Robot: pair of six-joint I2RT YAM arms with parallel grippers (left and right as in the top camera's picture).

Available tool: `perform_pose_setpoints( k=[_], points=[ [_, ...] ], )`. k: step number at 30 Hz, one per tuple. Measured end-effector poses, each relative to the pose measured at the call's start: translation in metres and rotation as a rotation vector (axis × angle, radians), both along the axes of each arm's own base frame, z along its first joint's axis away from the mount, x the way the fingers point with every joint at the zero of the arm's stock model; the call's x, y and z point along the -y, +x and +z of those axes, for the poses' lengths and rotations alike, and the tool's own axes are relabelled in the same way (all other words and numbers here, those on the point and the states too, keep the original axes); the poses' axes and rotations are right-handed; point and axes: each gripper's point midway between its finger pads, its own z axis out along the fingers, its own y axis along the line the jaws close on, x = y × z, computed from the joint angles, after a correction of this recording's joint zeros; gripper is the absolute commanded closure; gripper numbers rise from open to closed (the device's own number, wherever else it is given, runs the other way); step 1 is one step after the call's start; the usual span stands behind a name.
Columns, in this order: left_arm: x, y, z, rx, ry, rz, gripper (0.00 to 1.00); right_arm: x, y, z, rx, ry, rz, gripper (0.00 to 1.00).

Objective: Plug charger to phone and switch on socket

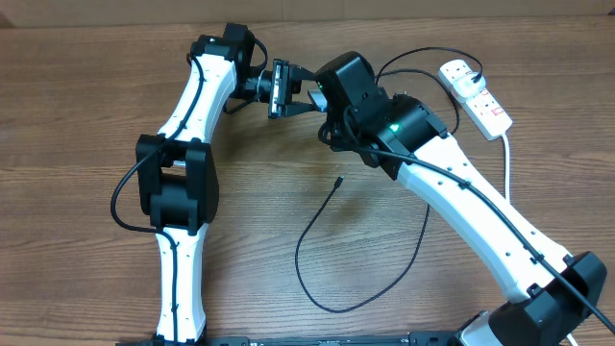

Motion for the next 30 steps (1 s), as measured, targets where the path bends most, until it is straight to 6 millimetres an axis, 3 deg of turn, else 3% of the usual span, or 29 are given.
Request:
perform_pose_setpoints(
  k=[12, 17, 24, 28, 30],
  points=[
    [0.000, 0.000, 0.000, -0.003, 0.001, 0.000, 0.64, -0.005, 0.005, -0.004, 0.009, 0.001, 0.000, 0.96],
    [0.000, 0.000, 0.000, -0.005, 0.001, 0.000, 0.75, -0.010, 0.003, -0.003, 0.017, 0.002, 0.010, 0.96],
    [0.000, 0.000, 0.000, -0.008, 0.002, 0.000, 0.78, -0.011, 0.005, -0.001, 0.026, 0.004, 0.008, 0.96],
    [0.000, 0.000, 0.000, -0.018, 0.004, 0.000, 0.96, -0.012, 0.006, 0.000, 0.032, 0.013, 0.010, 0.81],
    [0.000, 0.000, -0.001, -0.009, 0.009, 0.000, 0.96, -0.015, 0.008, 0.002, 0.041, 0.025, 0.013, 0.75]
  ],
)
